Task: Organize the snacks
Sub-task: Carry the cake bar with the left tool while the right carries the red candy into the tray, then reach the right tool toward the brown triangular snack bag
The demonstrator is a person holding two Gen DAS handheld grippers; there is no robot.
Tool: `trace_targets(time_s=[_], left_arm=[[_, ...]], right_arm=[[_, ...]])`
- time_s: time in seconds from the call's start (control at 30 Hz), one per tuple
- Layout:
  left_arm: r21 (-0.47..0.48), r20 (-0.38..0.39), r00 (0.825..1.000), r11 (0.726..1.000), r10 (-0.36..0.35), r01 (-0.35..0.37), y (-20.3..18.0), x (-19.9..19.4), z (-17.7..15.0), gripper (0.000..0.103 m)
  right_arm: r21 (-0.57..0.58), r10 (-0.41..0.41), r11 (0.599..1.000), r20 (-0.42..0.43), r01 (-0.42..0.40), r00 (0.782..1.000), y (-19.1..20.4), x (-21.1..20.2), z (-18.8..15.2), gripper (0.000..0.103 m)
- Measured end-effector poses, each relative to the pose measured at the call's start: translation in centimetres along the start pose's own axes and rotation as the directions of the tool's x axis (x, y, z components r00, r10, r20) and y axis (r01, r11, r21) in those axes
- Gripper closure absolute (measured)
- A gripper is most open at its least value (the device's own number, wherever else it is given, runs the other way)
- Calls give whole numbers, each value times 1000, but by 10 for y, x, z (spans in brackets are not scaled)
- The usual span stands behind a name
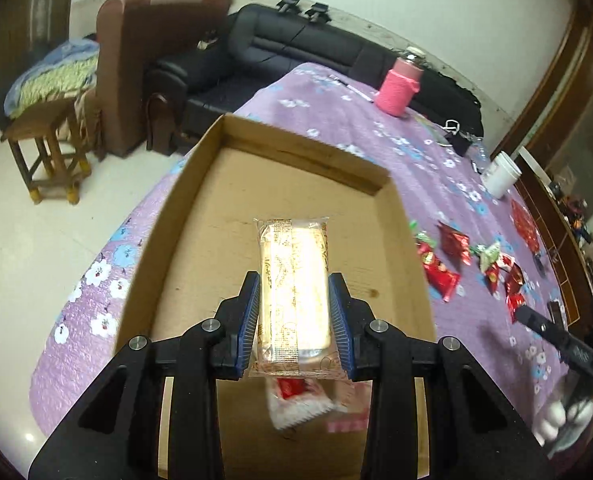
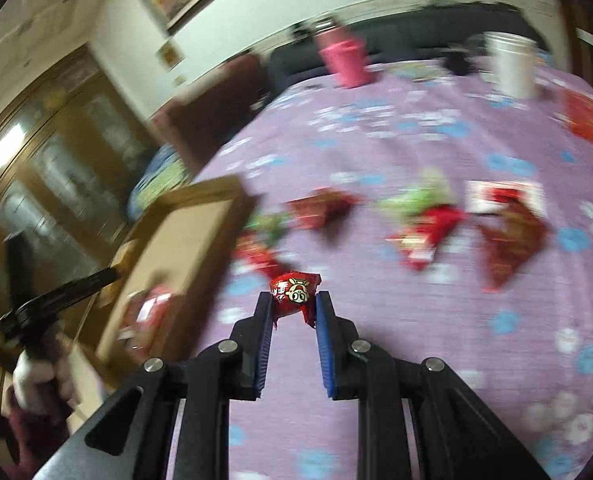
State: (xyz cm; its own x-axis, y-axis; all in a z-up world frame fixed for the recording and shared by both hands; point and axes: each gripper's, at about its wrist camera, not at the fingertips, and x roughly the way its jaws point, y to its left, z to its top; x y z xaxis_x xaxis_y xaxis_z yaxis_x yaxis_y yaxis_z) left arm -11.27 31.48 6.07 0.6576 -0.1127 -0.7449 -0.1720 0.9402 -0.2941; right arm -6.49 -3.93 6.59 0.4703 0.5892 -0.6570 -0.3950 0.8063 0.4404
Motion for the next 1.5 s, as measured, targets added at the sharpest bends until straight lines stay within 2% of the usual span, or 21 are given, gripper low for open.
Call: trace_targets(time_s=[0.1,0.27,0.43,0.6,0.67,0.7,0.8,1.03,1.13,1.23,1.33,1.43,1.5], left_arm=[[7,-18,1000,1000,11,-11,8,9,4,69],[-32,-35,999,999,29,-30,22,20,11,69],[-65,6,1000,998,-26,26,32,7,12,69],[-81,50,996,994,-72,76,38,-14,5,69],[-103,56,994,990,-89,94,43,-19,2,63],[-113,58,994,988,-95,101,44,-21,0,59],[-147,55,992,981,-116,123,48,-25,-4,58],[-191,54,988,970,-142,150,50,-34,-14,58],[-192,52,987,969,-149,156,45,-39,-19,58],[-189,49,986,967,-162,168,40,-41,-23,58],[-196,36,983,964,-178,182,34,-40,-27,58],[-201,18,978,958,-207,207,25,-37,-32,58],[-193,13,971,952,-238,236,15,-36,-34,58]], right_arm=[[-52,50,997,-57,-53,997,38,24,7,79],[-130,52,989,-119,-67,992,87,62,15,79],[-209,23,976,-162,-57,987,124,97,19,79],[-268,-24,963,-185,-27,983,144,129,21,77],[-273,-35,962,-182,-16,983,147,136,22,77],[-273,-44,962,-171,-5,984,147,138,22,71],[-249,-46,968,-155,6,987,143,136,23,58],[-195,-41,981,-86,24,995,116,93,22,57],[-172,-69,983,-41,61,997,90,62,17,52],[-114,-118,986,6,118,993,52,28,9,51],[-16,-191,981,54,192,980,2,-9,3,51],[106,-275,958,89,265,957,-55,-45,1,51],[199,-309,937,96,286,946,-91,-65,1,51]])
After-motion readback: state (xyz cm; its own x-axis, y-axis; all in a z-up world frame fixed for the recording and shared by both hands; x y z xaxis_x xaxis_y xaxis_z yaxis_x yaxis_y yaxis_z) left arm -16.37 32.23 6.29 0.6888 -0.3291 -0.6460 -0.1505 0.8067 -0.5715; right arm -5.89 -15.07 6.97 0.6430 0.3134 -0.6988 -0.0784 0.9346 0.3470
